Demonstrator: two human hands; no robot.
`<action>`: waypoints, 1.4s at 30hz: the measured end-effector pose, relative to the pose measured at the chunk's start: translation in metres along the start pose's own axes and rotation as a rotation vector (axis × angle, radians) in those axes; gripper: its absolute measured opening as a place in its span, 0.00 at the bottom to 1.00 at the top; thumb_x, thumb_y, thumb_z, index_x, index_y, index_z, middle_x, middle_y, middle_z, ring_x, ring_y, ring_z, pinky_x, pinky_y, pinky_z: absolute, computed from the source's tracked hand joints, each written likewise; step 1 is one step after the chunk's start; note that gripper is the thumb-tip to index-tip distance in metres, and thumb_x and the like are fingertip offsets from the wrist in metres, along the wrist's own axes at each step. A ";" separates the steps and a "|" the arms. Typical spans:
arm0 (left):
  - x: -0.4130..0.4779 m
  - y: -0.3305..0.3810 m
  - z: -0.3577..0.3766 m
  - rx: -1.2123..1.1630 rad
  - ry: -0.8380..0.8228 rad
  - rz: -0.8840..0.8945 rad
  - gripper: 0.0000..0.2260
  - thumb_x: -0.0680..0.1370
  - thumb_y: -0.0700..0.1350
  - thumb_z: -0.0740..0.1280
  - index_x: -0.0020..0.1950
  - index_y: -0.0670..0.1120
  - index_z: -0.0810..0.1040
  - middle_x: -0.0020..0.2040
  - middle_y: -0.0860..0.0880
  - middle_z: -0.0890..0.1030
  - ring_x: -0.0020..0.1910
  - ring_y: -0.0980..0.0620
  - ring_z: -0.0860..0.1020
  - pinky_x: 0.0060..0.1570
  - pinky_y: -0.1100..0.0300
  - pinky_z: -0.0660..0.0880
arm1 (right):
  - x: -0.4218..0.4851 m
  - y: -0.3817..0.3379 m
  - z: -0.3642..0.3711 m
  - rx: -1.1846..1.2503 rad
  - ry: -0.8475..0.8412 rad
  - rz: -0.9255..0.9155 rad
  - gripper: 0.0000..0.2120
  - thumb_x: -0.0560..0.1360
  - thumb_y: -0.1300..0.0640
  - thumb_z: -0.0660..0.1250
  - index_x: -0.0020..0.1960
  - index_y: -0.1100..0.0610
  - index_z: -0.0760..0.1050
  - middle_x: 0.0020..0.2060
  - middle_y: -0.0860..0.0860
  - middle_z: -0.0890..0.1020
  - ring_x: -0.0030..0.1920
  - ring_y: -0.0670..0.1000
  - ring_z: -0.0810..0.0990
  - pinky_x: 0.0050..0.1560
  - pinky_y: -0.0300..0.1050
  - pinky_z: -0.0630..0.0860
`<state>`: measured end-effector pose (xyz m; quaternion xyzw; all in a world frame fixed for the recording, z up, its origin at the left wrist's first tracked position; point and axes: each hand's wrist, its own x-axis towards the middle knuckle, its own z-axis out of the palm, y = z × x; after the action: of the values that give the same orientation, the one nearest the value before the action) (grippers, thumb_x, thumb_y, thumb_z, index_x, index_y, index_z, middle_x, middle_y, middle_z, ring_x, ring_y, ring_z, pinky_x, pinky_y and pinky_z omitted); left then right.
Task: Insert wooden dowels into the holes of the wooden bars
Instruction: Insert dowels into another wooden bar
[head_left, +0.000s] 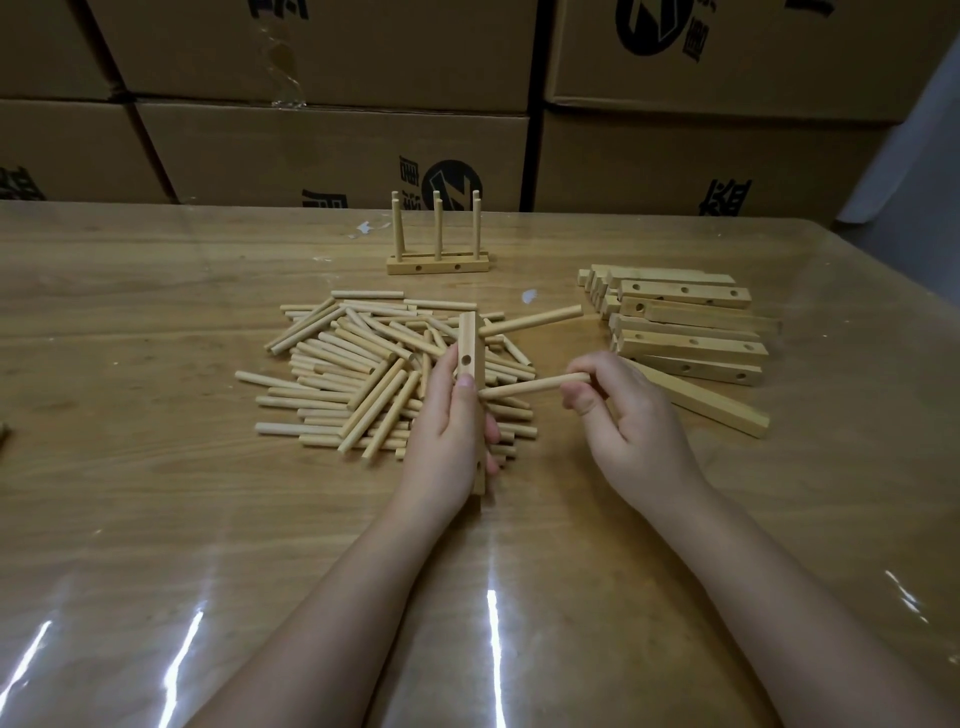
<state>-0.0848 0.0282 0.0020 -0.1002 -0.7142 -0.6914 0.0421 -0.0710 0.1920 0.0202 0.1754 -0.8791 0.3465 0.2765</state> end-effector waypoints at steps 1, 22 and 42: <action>0.000 0.001 0.000 0.005 -0.002 0.005 0.14 0.83 0.47 0.52 0.59 0.68 0.64 0.34 0.46 0.73 0.26 0.59 0.73 0.25 0.65 0.71 | 0.000 0.000 0.000 0.014 -0.003 0.009 0.07 0.77 0.57 0.58 0.46 0.59 0.74 0.36 0.38 0.71 0.38 0.40 0.69 0.39 0.31 0.64; 0.000 0.003 0.000 -0.095 -0.005 -0.076 0.13 0.83 0.48 0.53 0.65 0.63 0.64 0.34 0.48 0.75 0.26 0.59 0.74 0.24 0.66 0.71 | -0.003 -0.003 0.003 0.074 -0.030 0.091 0.04 0.79 0.55 0.58 0.48 0.53 0.70 0.33 0.40 0.70 0.36 0.39 0.71 0.35 0.30 0.64; 0.006 0.003 -0.009 -0.433 0.094 -0.138 0.17 0.83 0.47 0.54 0.72 0.51 0.65 0.29 0.48 0.78 0.21 0.52 0.73 0.22 0.65 0.70 | -0.014 -0.019 0.037 -0.219 -0.366 -0.069 0.10 0.71 0.57 0.71 0.51 0.59 0.79 0.45 0.54 0.77 0.50 0.55 0.74 0.50 0.50 0.73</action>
<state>-0.0906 0.0198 0.0069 -0.0257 -0.5514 -0.8338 0.0057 -0.0644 0.1541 -0.0008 0.2341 -0.9405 0.2017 0.1413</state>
